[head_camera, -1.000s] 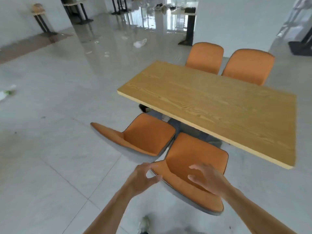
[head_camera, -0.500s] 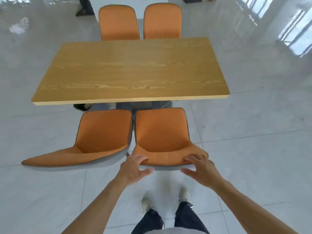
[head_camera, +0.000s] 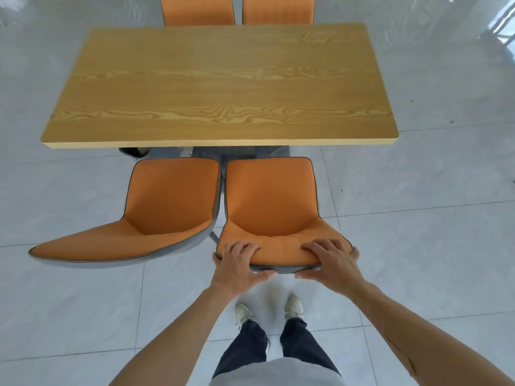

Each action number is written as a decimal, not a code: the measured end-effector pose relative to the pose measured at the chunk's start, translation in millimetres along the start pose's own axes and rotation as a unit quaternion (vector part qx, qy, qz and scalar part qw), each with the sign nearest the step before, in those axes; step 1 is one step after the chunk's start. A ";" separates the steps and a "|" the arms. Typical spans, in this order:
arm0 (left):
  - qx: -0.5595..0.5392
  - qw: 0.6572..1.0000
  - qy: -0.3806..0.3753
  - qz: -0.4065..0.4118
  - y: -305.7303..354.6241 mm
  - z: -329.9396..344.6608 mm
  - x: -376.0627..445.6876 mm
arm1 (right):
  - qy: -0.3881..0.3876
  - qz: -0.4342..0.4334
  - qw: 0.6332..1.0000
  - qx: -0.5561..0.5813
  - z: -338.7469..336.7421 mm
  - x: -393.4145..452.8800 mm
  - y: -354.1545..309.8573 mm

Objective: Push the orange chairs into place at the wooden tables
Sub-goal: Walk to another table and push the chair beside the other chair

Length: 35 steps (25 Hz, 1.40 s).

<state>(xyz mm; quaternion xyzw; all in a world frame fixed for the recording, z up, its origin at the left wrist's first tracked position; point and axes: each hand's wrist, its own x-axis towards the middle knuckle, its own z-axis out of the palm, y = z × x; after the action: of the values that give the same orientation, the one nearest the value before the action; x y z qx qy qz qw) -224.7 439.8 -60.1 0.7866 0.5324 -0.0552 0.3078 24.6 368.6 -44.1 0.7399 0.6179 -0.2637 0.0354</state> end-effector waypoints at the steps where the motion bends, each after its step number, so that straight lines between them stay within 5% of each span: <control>1: 0.005 1.000 0.008 0.003 -0.8 1.5 0.2 | 0.006 -0.003 1.000 -0.006 1.8 0.0 0.7; 9: 0.014 0.998 0.065 0.011 2.4 7.6 4.3 | 0.018 -0.018 1.000 -0.008 0.6 6.5 8.0; 17: -0.008 0.999 -0.032 -0.038 7.7 -4.4 -2.3 | -0.035 -0.018 0.999 0.002 -5.8 2.2 7.2; 21: -0.046 0.998 0.017 -0.048 -8.8 -17.4 -27.7 | -0.060 -0.032 0.998 0.004 -13.9 7.3 -11.7; 35: -0.121 0.964 0.186 -0.146 -251.8 -118.3 -172.4 | -0.036 -0.171 0.984 0.027 33.9 13.0 -280.1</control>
<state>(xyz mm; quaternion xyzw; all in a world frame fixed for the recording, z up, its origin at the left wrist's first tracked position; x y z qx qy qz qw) -546.3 426.8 -0.6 0.6537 0.6918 0.1126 0.2853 -247.2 432.8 -2.2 0.6139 0.7264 -0.3089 -0.0080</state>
